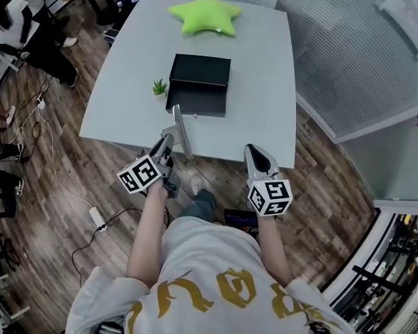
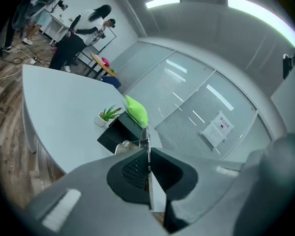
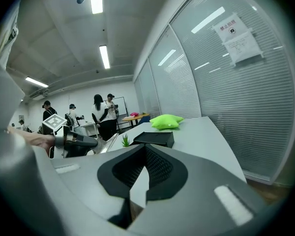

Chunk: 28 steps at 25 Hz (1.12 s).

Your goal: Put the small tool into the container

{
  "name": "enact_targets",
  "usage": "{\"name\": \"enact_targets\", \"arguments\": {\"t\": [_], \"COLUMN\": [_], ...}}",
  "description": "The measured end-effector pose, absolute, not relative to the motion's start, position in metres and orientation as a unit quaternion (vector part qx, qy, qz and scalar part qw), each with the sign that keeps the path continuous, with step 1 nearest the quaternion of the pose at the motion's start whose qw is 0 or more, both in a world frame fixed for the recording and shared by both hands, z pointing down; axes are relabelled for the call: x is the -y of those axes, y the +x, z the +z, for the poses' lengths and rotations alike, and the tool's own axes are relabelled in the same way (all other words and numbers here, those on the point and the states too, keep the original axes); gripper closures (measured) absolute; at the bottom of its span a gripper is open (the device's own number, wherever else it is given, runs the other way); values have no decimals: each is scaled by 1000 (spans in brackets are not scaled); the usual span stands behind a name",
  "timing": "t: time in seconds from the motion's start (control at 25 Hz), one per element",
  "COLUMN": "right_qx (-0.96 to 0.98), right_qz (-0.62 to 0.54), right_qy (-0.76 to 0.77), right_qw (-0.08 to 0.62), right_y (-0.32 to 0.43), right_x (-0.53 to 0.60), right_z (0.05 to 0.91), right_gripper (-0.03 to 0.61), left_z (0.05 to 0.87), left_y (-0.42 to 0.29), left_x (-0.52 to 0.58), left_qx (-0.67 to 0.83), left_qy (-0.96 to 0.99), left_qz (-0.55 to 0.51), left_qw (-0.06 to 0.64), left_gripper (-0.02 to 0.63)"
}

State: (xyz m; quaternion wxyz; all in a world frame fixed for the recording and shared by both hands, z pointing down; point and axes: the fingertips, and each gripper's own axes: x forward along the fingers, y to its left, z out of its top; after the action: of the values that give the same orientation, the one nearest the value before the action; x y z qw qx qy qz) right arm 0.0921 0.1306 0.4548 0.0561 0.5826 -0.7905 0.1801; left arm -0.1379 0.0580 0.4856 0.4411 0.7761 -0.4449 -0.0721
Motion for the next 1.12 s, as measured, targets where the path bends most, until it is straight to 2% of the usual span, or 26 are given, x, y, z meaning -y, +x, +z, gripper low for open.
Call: {"name": "enact_targets", "arguments": {"t": [0.52,0.88,1.12], "right_qx": [777,783,804], "right_qz": [197,209,218], "right_qy": [588,571,532], "right_qw": [108,129,151], "right_y": [85,91,84], "right_x": [21,47,62], "right_z": [490,502,515], "right_gripper": [555,555,555], "left_z": [540,560,570], "left_y": [-115,-115,-119], "left_x": [83,94,89], "left_qx": [420,444,474], "left_qy": [740,667,621], "left_qz": [-59,-122,-158], "left_qw": [522,586,603], "left_gripper": [607,607,607]}}
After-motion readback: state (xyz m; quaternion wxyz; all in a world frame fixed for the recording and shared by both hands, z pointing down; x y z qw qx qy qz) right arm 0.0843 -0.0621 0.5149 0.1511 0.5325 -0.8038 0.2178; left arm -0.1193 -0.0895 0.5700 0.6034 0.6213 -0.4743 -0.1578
